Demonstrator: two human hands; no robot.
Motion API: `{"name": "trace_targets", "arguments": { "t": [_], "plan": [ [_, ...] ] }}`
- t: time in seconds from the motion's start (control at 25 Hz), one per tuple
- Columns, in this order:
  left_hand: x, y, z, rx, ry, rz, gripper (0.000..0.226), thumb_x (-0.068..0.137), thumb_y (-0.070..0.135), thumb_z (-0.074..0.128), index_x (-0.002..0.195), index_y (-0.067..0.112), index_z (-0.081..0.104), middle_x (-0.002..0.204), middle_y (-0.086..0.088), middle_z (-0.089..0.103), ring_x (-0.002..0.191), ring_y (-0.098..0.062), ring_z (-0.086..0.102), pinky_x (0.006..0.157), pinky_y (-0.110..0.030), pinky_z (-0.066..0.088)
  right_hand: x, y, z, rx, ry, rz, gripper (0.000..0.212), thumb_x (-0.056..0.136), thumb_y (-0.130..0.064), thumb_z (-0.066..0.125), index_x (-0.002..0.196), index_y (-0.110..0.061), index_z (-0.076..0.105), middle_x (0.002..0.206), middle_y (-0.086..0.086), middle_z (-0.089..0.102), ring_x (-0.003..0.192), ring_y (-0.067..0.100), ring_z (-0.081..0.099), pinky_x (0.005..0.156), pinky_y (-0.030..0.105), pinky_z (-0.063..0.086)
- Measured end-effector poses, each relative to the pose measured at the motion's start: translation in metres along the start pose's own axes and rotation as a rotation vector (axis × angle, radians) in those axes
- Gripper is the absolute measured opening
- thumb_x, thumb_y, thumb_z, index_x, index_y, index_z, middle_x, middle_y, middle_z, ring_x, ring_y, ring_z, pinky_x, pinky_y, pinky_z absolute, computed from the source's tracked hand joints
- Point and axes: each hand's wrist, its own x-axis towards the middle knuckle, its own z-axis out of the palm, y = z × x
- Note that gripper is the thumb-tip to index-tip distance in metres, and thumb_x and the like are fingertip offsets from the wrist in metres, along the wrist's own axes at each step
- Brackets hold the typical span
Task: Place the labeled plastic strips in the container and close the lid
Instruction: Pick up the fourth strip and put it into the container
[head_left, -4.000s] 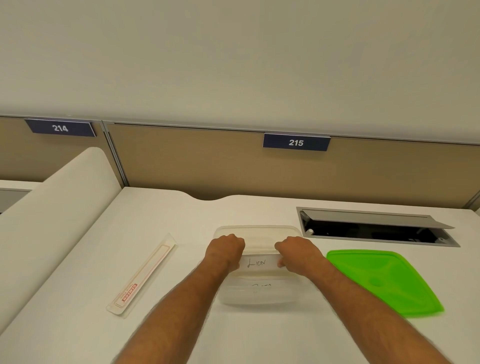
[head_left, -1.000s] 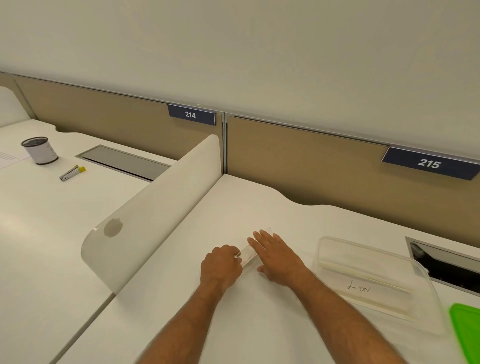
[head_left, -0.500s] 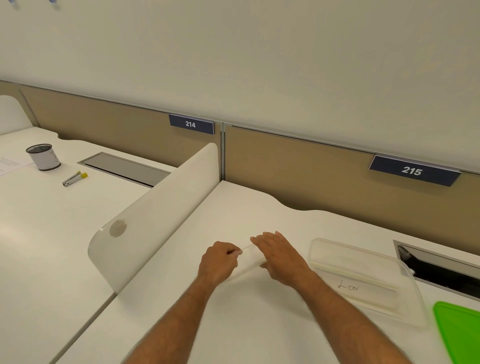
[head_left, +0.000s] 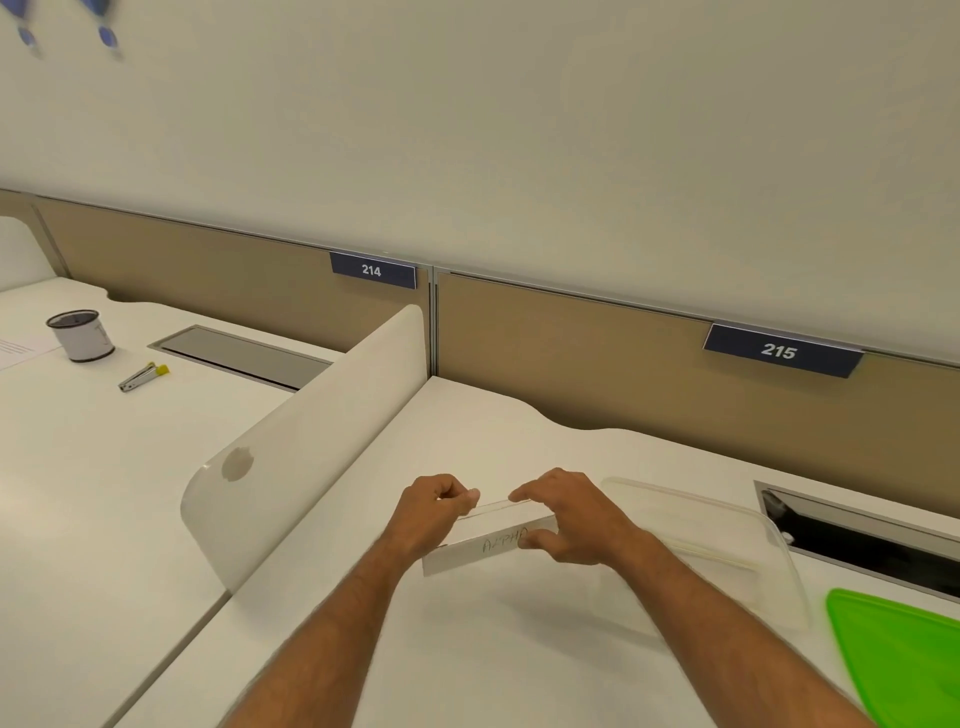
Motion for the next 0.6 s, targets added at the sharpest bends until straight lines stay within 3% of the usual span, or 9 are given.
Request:
{"name": "trace_targets", "arguments": {
  "t": [0.12,0.32,0.44,0.6],
  "plan": [
    [-0.005,0.010,-0.001,-0.031,-0.021,0.017,0.041,0.092,0.048,0.061,0.080,0.012,0.075,0.087,0.004,0.075,0.063,-0.012,0.058,0.059,-0.022,0.044,-0.011,0.002,-0.010,0.061,0.003,0.061,0.056,0.074,-0.056,0.070,0.125,-0.034,0.060,0.120,-0.011,0.065,0.112,0.010,0.054,0.096,0.029,0.045],
    [-0.012,0.013,0.002,-0.052,-0.066,0.038,0.054,0.089,0.057,0.059,0.077,0.008,0.078,0.085,-0.002,0.077,0.072,-0.016,0.067,0.073,-0.027,0.049,-0.036,0.003,-0.020,0.304,0.114,0.236,0.056,0.057,-0.063,0.078,0.101,-0.030,0.073,0.100,-0.013,0.072,0.093,0.005,0.064,0.086,0.029,0.052],
    [-0.018,0.016,0.007,-0.088,-0.126,0.083,0.071,0.080,0.063,0.062,0.081,-0.007,0.069,0.081,-0.004,0.077,0.071,-0.017,0.064,0.070,-0.031,0.042,-0.051,0.005,-0.028,0.501,0.213,0.352,0.060,0.045,-0.060,0.087,0.095,-0.029,0.074,0.095,-0.018,0.072,0.088,-0.002,0.066,0.079,0.023,0.053],
    [-0.028,0.024,0.016,-0.253,-0.146,0.159,0.058,0.076,0.055,0.065,0.085,-0.002,0.073,0.082,-0.016,0.073,0.072,-0.020,0.059,0.068,-0.032,0.038,-0.071,0.011,-0.040,0.671,0.405,0.445,0.066,0.043,-0.054,0.093,0.102,-0.032,0.071,0.095,-0.013,0.074,0.087,-0.004,0.067,0.078,0.014,0.049]
  ]
}}
